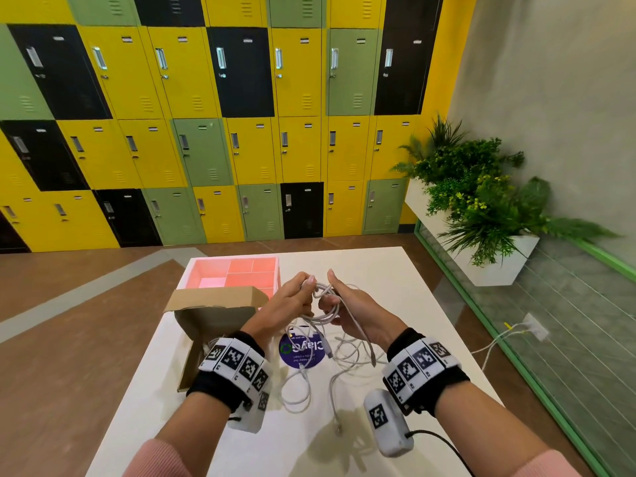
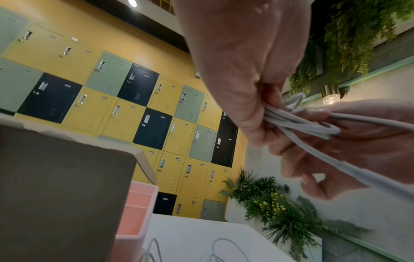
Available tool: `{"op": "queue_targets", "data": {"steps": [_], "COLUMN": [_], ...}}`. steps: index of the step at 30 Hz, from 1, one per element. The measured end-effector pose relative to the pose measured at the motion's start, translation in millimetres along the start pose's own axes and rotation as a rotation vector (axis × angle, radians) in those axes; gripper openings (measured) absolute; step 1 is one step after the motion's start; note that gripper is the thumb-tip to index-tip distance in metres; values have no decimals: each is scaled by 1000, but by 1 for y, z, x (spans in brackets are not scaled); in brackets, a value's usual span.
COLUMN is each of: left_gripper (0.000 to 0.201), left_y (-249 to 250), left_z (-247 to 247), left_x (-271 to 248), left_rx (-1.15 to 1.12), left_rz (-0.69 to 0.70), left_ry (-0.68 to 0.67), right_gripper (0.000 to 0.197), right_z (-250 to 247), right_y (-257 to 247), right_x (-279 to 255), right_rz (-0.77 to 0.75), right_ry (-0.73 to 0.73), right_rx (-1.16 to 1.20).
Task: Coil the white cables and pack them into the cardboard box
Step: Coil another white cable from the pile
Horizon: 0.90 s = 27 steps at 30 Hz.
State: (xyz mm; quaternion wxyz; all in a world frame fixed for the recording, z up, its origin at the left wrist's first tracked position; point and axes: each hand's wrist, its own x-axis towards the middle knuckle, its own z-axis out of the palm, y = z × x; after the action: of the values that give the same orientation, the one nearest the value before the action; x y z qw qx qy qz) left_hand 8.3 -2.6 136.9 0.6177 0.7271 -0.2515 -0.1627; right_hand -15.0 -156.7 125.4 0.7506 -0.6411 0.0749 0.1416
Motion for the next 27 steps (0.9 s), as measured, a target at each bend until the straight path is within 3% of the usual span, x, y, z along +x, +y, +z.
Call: {"op": "queue_targets", "data": {"steps": [4, 10, 16, 19, 25, 27], "left_gripper": [50, 20, 33, 42, 44, 46], "left_y": [0, 8, 6, 3, -4, -7], "left_z": [-8, -4, 4, 4, 0, -2], "left_x": [-1, -4, -4, -3, -2, -2], "left_rx": [88, 85, 15, -27, -108, -118], "left_rz": [-44, 43, 74, 80, 63, 47], "left_ry": [-102, -83, 24, 88, 158, 181], "right_gripper": [53, 56, 76, 68, 30, 26], "right_z": [-2, -1, -2, -1, -8, -11], "right_y": [4, -4, -5, -1, -3, -5], "right_x": [5, -2, -6, -7, -19, -18], "right_rz": [34, 6, -67, -83, -174, -191], "right_ry": [61, 53, 97, -4, -239, -257], "right_rx": [-12, -55, -313, -346, -308, -415]}}
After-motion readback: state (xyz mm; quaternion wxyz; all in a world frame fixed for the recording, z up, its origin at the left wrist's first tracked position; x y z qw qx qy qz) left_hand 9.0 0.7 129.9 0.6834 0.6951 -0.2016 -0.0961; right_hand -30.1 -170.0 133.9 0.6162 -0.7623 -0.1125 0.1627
